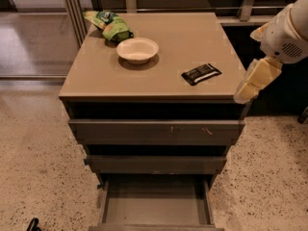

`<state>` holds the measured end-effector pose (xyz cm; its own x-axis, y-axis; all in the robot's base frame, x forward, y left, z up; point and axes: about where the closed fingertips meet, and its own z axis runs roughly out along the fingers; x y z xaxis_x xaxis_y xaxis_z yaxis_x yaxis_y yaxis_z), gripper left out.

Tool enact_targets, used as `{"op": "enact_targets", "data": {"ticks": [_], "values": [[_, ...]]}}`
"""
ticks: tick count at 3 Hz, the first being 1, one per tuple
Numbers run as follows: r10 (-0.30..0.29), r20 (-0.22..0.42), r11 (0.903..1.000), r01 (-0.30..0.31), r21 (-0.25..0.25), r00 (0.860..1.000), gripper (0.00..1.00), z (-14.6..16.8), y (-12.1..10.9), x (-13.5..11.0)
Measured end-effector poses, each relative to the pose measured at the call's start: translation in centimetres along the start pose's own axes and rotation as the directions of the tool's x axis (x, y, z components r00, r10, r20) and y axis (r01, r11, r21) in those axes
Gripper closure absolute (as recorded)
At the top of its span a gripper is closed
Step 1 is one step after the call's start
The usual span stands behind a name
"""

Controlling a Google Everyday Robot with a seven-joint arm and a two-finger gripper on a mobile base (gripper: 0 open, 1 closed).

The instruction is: Place rxbar chocolate into bottom drawer

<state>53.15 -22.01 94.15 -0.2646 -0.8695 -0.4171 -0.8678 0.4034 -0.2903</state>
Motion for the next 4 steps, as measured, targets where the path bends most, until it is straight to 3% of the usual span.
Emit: {"op": "enact_targets", "data": {"ticks": [1, 2, 3, 4], "values": [[0.064, 0.051, 0.9976, -0.063, -0.028, 0.997, 0.00, 3.7, -5.1, 0.1], [0.148, -0.016, 0.9756, -0.149, -0.162, 0.989, 0.00, 9.7, -7.9, 0.8], [0.181, -0.110, 0.9271, -0.207, -0.313, 0.977, 0.00, 14.9, -8.1, 1.2], [0.183, -0.146, 0.9090, -0.224, -0.352, 0.972, 0.00, 17.0, -8.4, 2.5]]}}
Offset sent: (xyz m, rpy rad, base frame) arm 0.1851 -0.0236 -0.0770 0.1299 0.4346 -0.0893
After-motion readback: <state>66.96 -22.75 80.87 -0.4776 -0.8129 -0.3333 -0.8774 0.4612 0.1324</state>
